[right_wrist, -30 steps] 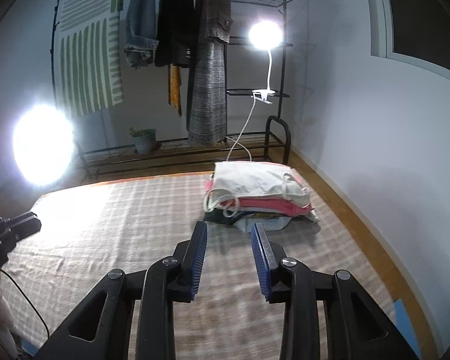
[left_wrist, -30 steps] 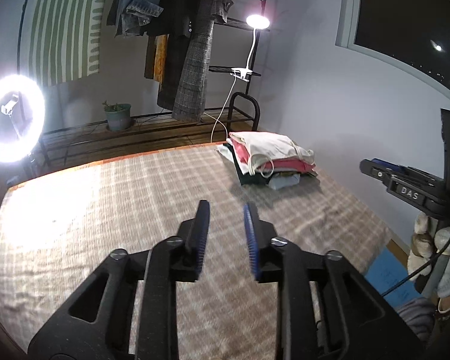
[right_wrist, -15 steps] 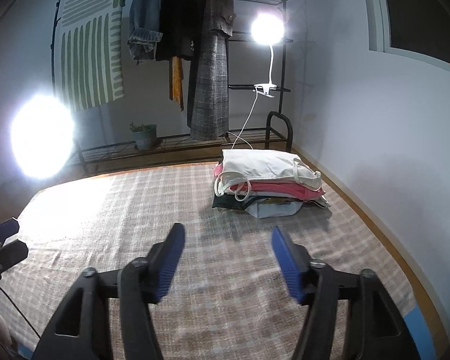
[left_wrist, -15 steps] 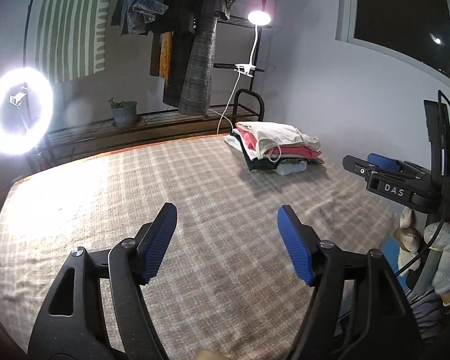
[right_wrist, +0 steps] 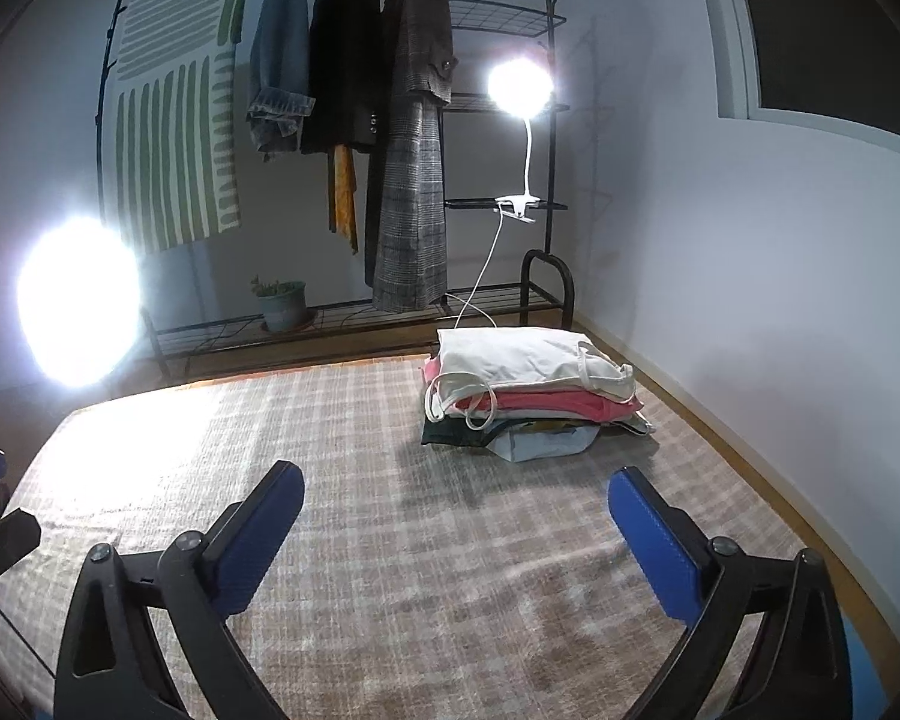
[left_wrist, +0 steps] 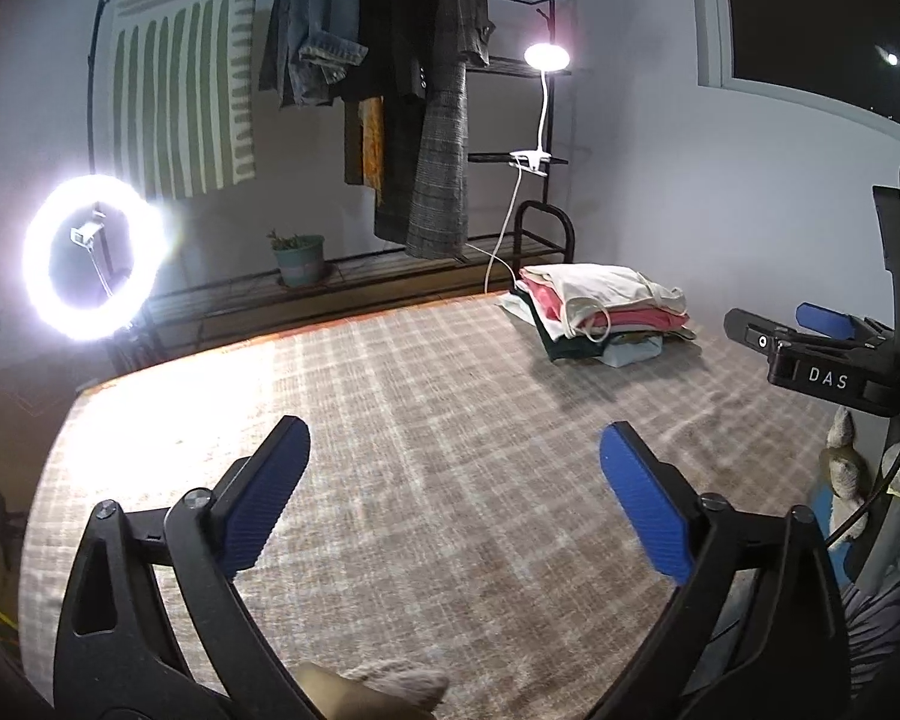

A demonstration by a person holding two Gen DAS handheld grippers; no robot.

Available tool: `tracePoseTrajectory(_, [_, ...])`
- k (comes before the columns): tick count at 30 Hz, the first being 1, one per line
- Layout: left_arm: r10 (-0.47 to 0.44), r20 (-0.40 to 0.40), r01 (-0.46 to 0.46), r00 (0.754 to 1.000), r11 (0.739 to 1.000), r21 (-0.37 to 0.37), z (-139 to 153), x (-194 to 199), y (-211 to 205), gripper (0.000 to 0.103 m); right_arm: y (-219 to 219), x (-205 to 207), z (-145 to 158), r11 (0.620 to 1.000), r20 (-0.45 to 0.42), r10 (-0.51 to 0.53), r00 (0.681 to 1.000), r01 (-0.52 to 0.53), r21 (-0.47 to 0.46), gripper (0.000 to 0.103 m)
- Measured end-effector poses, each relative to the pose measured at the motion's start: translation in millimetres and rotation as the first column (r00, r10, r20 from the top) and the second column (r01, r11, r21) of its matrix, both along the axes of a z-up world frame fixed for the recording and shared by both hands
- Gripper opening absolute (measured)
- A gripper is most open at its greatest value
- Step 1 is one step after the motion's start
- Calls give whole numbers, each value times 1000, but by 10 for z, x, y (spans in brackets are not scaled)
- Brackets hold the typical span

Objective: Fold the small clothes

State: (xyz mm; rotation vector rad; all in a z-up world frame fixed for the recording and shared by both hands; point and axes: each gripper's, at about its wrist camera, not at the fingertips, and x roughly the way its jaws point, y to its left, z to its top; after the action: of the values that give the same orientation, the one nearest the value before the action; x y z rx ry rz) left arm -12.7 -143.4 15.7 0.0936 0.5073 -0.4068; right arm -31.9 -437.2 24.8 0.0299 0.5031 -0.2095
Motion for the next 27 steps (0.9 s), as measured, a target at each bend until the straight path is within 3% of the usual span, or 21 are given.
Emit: tracePoseTrajectory(27, [41, 22, -40, 999, 999, -9, 82, -45, 44, 103, 4, 0, -41, 1000, -10, -9, 1000, 9, -3, 103])
